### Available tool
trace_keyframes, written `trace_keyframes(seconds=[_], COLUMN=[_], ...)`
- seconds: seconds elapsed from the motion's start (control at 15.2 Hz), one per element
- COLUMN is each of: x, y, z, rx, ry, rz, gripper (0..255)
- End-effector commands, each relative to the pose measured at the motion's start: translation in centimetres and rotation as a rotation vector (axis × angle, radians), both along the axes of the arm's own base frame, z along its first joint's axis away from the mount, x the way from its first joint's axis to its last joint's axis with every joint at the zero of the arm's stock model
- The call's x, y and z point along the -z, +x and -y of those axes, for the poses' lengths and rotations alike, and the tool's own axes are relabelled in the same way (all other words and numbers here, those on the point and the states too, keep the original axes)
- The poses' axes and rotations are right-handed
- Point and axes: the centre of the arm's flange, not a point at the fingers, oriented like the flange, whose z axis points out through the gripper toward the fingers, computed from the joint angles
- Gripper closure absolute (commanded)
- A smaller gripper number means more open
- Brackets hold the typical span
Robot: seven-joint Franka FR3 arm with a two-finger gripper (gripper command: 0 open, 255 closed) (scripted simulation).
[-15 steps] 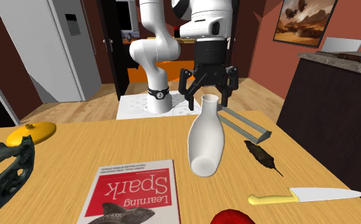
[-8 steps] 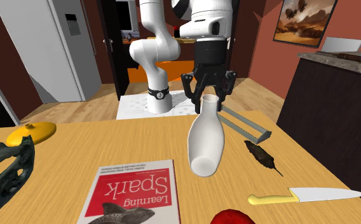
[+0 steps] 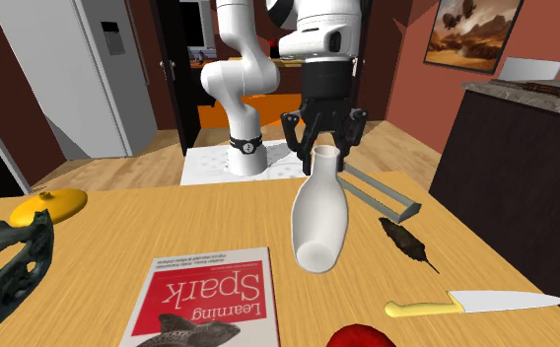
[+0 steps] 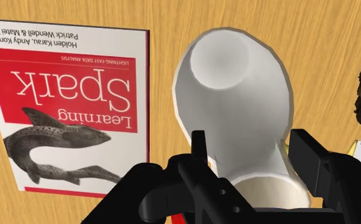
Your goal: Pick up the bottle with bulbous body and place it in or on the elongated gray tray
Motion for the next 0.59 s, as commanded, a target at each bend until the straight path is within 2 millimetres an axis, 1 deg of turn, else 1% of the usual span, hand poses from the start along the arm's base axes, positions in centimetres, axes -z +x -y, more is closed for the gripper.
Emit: trace_keyframes(seconds=[0.0, 0.53], x=[-0.8, -5.0], y=[-0.1, -0.1], z=[0.0, 0.0], rx=[0.0, 0.0], ry=[0.0, 0.0], rz=[0.0, 0.0], gripper=[255, 255])
